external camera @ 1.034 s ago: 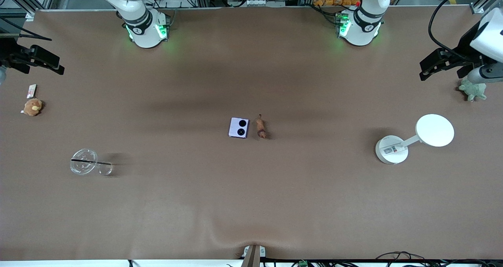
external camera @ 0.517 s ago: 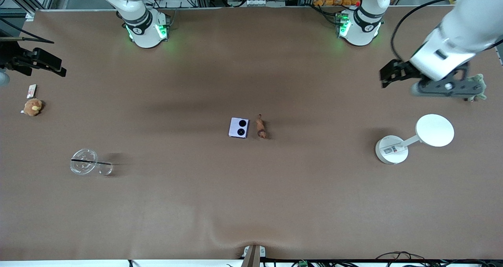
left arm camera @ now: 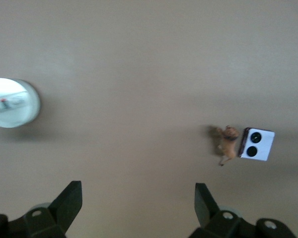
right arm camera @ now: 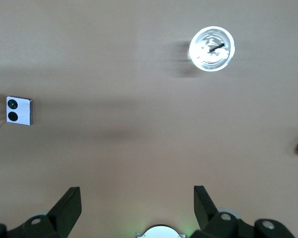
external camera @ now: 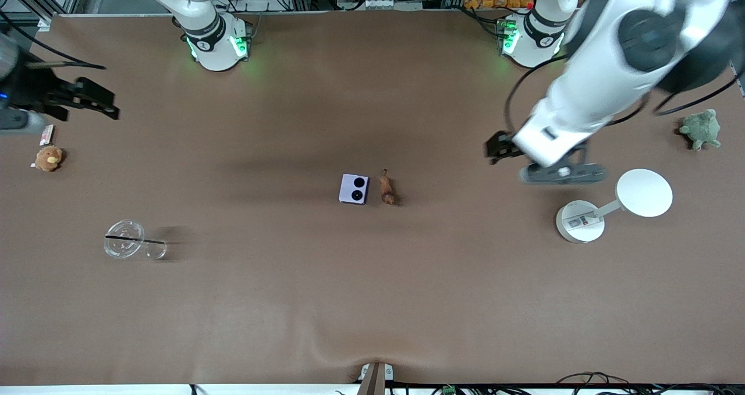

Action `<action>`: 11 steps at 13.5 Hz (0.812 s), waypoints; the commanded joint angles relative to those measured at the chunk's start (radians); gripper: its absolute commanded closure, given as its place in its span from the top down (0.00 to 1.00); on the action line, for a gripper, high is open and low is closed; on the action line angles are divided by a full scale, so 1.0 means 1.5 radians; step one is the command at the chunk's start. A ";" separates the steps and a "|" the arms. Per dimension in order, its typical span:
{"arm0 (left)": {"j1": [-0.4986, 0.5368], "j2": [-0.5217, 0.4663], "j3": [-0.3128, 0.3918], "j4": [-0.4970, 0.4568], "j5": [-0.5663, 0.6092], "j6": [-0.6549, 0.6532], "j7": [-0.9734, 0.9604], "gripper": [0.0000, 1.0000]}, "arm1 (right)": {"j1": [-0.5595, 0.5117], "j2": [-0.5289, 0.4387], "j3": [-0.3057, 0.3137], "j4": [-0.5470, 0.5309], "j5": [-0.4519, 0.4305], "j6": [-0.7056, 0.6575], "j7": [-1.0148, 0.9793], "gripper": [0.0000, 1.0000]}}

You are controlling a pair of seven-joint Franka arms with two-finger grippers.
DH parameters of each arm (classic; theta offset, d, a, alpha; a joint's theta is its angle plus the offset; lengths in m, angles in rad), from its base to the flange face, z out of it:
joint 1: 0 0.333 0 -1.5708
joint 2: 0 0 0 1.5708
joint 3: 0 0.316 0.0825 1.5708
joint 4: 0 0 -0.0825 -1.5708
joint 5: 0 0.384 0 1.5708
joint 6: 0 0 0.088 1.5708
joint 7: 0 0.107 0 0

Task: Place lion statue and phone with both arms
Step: 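Reach the left gripper toward the brown lion statue beside the phone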

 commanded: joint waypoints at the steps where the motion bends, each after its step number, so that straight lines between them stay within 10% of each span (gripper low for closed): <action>1: -0.073 0.079 -0.003 0.022 0.069 0.052 -0.132 1.00 | 0.029 0.010 -0.001 0.009 -0.004 0.000 0.069 1.00; 11: -0.229 0.305 0.004 0.062 0.174 0.245 -0.352 0.96 | 0.101 0.060 0.000 0.009 0.047 0.032 0.215 1.00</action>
